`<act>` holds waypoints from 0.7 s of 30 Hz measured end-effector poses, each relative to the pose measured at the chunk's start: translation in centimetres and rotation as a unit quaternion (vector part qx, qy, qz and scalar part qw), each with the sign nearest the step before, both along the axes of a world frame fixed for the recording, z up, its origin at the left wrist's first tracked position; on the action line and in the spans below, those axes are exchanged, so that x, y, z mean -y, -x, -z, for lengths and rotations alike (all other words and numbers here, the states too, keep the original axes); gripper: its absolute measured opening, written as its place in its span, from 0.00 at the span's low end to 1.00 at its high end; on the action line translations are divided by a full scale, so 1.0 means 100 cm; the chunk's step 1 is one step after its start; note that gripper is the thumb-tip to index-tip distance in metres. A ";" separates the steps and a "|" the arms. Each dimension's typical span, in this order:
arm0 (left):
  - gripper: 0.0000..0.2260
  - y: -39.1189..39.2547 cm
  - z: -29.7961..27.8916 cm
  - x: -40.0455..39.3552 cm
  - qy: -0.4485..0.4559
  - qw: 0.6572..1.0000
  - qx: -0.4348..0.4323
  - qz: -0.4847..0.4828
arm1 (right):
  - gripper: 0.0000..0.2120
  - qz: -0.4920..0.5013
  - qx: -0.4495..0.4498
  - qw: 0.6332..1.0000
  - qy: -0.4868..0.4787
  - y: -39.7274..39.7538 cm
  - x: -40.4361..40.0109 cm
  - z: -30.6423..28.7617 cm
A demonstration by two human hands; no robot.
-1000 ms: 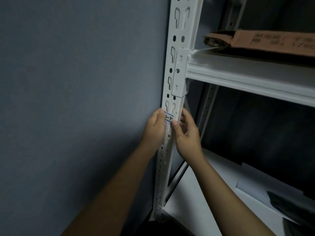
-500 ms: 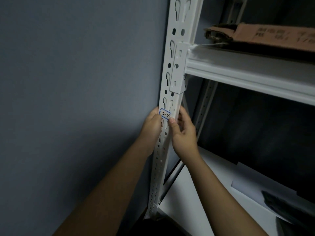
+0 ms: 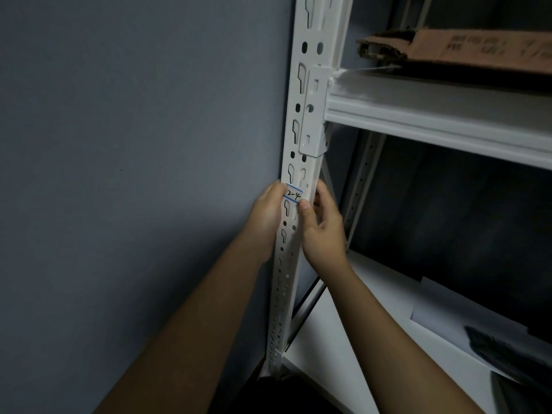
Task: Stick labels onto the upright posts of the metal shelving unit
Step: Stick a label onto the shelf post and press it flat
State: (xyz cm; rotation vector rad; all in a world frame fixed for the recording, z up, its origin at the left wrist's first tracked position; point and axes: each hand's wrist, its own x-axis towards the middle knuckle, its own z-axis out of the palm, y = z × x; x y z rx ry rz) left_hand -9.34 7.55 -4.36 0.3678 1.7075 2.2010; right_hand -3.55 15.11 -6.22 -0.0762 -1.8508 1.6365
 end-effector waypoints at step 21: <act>0.12 0.000 -0.002 0.001 -0.010 1.000 0.003 0.015 | 0.18 -0.001 0.002 1.000 0.006 0.000 0.002 0.002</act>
